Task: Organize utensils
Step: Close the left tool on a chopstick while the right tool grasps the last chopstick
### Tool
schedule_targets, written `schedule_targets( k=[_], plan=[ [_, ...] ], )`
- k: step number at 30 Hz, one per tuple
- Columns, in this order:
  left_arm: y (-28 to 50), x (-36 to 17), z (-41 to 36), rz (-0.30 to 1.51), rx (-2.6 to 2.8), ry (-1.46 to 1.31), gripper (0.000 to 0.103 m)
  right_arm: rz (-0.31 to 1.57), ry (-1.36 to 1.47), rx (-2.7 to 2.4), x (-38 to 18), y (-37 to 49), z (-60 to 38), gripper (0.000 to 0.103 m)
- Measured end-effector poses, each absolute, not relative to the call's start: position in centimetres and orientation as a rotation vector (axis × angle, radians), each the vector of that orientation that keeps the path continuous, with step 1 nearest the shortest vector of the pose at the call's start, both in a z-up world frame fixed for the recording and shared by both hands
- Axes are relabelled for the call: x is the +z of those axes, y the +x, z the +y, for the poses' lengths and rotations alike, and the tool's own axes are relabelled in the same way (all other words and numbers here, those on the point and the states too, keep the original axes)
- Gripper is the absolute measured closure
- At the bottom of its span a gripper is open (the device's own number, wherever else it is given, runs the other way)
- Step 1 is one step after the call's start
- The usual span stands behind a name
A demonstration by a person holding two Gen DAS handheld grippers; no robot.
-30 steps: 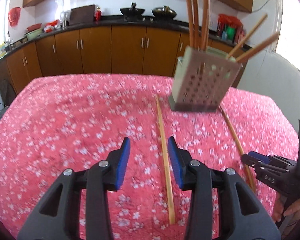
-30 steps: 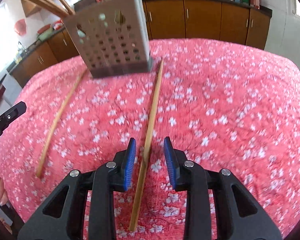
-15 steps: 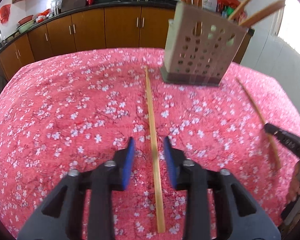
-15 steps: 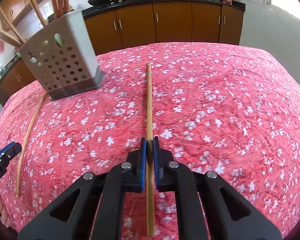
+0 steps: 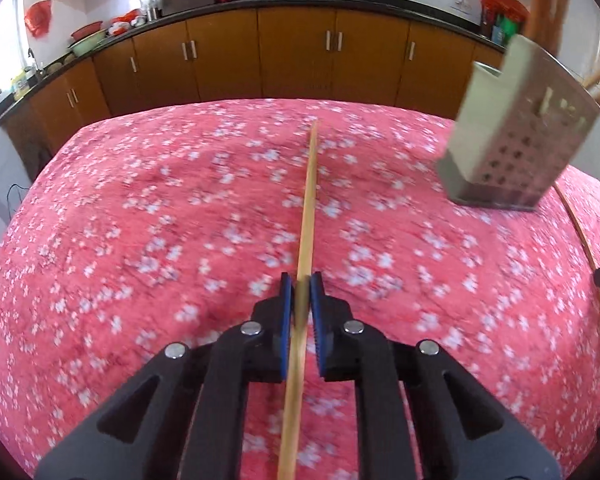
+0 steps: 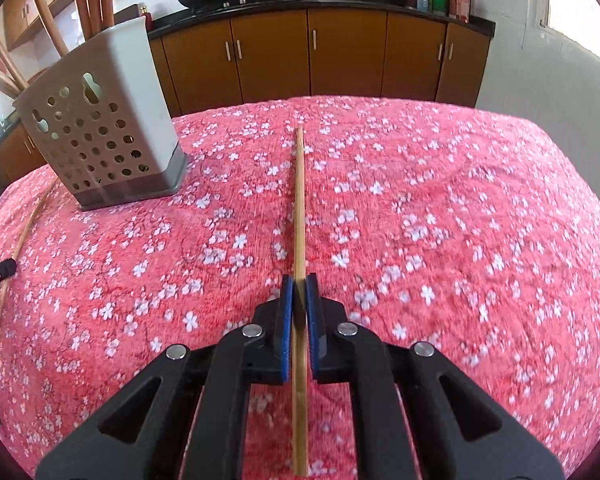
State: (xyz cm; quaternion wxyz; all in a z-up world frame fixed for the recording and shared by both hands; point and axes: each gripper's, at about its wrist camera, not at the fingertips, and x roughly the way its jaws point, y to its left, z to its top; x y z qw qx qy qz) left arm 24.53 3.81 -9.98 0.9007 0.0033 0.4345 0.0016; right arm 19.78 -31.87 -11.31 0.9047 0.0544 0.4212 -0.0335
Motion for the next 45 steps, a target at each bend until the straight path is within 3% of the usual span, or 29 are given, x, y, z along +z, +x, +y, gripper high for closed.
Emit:
schedule_targets(
  k=[45],
  plan=[
    [24.8,-10.2,4.9,0.894,-0.013,-0.041,0.089,0.862,0.119,-0.072,-11.3,19.8,-32.0,0.095]
  ],
)
